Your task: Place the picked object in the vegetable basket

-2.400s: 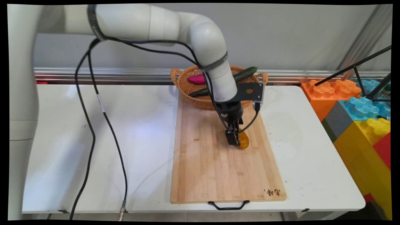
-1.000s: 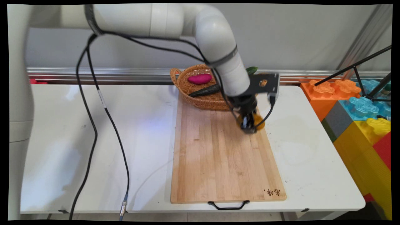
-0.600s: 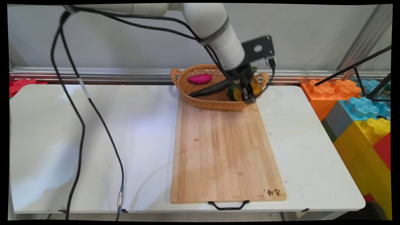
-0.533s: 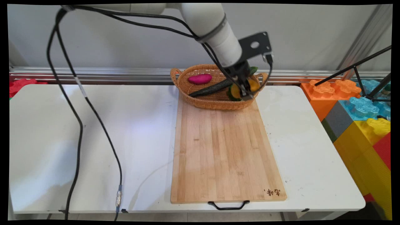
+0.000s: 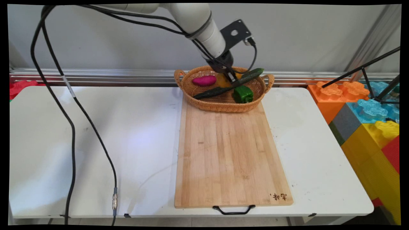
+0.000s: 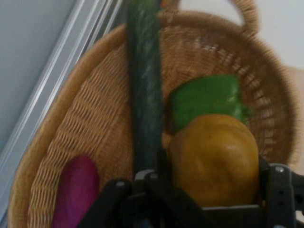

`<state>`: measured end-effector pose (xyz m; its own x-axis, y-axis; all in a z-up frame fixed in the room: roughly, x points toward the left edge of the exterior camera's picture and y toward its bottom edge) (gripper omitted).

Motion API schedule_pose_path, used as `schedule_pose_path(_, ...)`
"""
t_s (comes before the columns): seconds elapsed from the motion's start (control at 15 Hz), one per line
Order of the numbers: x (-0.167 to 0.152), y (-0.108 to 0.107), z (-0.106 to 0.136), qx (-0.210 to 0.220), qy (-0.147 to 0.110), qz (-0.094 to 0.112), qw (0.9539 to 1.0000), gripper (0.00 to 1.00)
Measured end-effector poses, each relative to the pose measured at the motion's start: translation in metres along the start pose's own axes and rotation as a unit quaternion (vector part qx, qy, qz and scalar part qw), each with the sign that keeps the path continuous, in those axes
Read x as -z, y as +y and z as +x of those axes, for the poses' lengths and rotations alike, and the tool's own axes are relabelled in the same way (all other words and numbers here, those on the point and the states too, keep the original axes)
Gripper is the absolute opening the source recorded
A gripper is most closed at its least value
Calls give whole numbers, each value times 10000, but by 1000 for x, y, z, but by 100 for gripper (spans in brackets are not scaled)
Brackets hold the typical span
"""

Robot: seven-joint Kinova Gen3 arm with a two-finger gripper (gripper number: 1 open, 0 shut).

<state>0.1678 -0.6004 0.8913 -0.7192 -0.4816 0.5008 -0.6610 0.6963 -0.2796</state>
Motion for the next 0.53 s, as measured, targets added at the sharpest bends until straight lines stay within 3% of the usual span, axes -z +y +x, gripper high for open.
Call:
schedule_pose_path(0.33, -29, -21, -24, 993, -345, 165, 9943, 0)
schedule_pose_path(0.53, -38, -24, -33, 1280, -470, 139, 9906, 0)
